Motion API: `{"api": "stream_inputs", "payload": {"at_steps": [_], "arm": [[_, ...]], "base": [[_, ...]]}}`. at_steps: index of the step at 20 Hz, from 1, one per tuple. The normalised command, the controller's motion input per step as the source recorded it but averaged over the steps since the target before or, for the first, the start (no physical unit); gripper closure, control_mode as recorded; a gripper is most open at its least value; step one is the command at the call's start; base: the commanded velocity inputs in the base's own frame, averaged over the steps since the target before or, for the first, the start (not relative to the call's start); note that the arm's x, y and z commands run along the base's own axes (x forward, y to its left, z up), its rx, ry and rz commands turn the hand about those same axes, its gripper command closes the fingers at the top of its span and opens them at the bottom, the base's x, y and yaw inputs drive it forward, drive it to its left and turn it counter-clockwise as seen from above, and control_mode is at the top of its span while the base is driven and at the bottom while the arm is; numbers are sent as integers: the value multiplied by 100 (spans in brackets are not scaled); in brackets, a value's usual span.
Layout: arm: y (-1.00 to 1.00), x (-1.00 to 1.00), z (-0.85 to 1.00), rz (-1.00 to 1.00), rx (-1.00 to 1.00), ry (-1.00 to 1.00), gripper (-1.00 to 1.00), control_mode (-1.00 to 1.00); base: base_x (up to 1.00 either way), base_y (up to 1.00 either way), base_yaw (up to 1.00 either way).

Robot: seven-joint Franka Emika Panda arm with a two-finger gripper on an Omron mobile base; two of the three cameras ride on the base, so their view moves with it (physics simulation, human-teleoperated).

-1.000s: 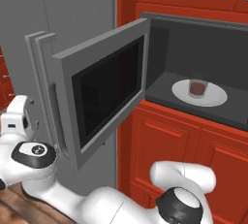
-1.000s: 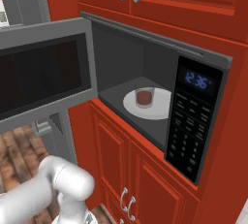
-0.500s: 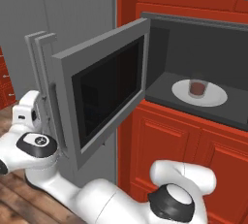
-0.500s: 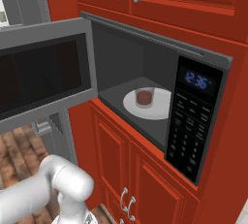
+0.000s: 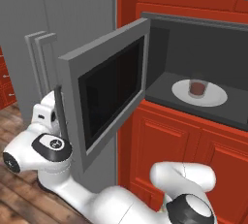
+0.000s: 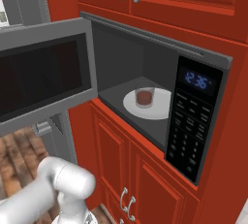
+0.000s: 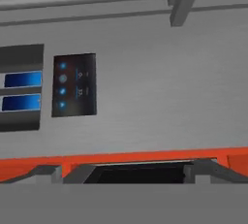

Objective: Place the microwavable item in the microwave. Then, close the microwave door and press the start button.

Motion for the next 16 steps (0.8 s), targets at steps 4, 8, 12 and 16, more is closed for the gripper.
{"api": "stream_inputs", "payload": {"at_steps": [4, 8, 12, 16], "arm": [[-100, -50, 10, -13, 11, -6, -100, -100], [-97, -64, 6, -14, 12, -7, -100, -100], [-96, -52, 7, -16, 12, -7, -100, -100], [-98, -39, 2, -18, 12, -6, -100, -100]], "base": [[0, 0, 0], [0, 0, 0], [0, 0, 0], [0, 0, 0]]}}
